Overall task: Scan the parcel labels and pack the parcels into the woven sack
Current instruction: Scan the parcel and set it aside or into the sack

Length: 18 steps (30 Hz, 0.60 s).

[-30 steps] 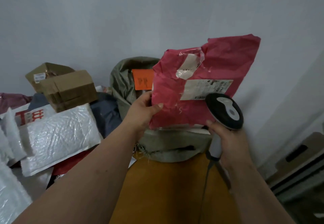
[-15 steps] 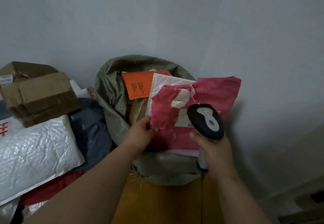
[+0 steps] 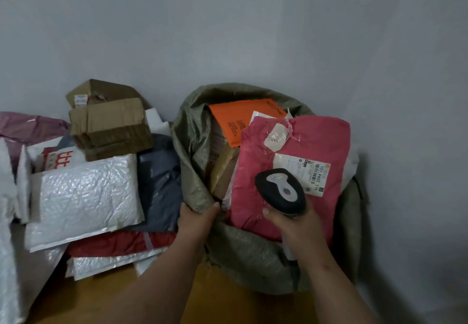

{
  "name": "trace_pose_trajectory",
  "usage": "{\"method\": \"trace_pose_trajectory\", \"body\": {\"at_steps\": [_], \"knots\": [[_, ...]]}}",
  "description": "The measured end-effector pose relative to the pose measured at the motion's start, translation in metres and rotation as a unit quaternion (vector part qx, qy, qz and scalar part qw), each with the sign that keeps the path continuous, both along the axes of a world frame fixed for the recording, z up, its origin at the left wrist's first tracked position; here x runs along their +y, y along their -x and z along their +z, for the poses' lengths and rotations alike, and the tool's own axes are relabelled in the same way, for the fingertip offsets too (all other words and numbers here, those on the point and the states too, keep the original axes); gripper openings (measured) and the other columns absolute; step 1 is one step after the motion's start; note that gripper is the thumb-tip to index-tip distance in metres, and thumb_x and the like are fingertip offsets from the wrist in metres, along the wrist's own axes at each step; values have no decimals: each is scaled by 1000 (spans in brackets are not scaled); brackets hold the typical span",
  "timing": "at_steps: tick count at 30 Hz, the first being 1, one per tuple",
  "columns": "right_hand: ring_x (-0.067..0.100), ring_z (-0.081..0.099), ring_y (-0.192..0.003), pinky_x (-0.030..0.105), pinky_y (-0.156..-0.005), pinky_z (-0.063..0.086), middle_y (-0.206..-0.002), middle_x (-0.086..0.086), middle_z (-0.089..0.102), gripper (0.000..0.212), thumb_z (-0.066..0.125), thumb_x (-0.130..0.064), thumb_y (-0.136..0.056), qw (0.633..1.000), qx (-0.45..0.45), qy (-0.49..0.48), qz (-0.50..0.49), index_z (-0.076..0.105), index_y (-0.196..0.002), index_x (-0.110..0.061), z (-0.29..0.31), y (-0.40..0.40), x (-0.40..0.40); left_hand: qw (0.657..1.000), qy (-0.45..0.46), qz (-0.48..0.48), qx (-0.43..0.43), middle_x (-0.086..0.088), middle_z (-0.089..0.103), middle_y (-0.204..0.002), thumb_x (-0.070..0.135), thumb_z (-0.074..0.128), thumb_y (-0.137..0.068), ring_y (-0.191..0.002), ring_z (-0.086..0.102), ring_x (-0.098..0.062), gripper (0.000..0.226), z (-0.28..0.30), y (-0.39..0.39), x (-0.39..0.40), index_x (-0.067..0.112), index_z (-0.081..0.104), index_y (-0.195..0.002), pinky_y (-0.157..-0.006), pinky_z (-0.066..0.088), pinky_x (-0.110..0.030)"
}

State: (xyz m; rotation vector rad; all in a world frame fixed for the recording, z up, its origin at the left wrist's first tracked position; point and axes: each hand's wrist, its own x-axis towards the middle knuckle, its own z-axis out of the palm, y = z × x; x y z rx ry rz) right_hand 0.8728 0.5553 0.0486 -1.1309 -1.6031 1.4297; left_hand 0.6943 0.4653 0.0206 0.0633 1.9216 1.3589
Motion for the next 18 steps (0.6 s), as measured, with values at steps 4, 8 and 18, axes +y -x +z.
{"method": "trace_pose_trajectory", "body": {"at_steps": [4, 8, 18], "knots": [[-13, 61, -100, 25, -85, 48, -108, -31, 69, 71, 82, -52, -50, 1000, -7, -6, 23, 64, -118, -44, 3, -2, 1, 998, -15, -4, -65, -19, 64, -113, 4, 52, -98, -94, 59, -30, 31, 6, -1, -1, 10, 59, -128, -71, 47, -35], [-8, 63, -100, 29, -87, 50, -104, -31, 69, 57, 80, -52, -50, 999, -11, -7, 33, 65, -105, -56, 9, -1, 1, 998, -44, 20, -46, -24, 63, -106, -6, 44, -95, -82, 54, -30, 26, 32, 0, -7, 9, 66, -94, -69, 44, -39], [6, 68, -98, 25, -78, 50, -97, -14, 76, 32, 85, -20, -74, 993, -11, 86, 74, 73, -99, -36, 29, 5, 5, 989, -145, -22, -9, -15, 63, -102, 10, 55, -96, -93, 59, -30, 17, 89, -13, -12, 0, 67, -103, -79, 48, -46]]}}
